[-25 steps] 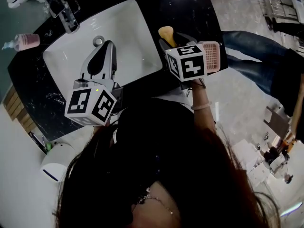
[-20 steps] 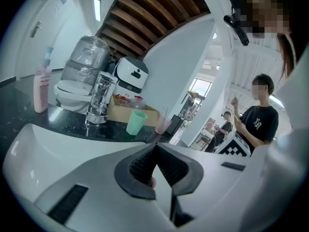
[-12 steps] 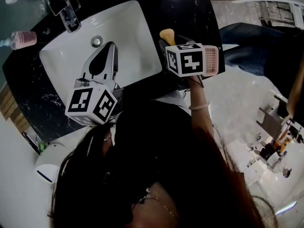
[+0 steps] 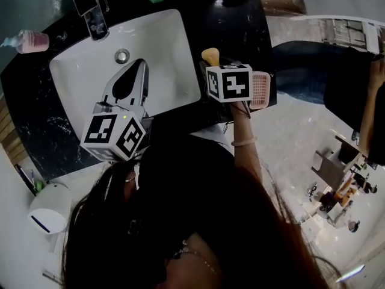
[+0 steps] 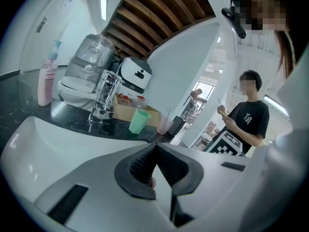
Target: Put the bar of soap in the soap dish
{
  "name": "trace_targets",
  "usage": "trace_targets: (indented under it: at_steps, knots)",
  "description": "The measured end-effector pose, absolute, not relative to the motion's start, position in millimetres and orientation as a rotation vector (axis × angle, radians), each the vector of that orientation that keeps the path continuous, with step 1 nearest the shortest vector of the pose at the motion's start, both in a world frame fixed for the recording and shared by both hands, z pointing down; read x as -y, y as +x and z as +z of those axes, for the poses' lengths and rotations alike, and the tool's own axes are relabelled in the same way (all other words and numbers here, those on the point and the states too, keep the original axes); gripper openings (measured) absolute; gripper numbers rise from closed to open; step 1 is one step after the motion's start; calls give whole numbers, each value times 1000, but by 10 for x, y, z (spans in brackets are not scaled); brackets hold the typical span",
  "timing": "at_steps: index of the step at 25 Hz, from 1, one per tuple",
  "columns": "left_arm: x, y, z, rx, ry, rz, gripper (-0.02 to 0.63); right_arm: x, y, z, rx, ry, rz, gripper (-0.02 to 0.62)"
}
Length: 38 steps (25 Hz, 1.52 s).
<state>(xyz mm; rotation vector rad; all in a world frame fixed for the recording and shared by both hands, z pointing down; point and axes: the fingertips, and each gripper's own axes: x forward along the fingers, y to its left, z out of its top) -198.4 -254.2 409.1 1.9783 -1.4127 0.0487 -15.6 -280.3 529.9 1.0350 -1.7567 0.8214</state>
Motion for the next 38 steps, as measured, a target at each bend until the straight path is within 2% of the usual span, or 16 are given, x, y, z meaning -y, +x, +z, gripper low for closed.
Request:
trace_targets:
  at_steps: [25,38]
  knots:
    - [2439,-1932,3924,1411,2036,17,-5,2632,-272,5135,1884,967,752,198]
    - [2361,-1741,3806,1399,2087,37,-5,2537,-71,4860,1923,1003,736,198]
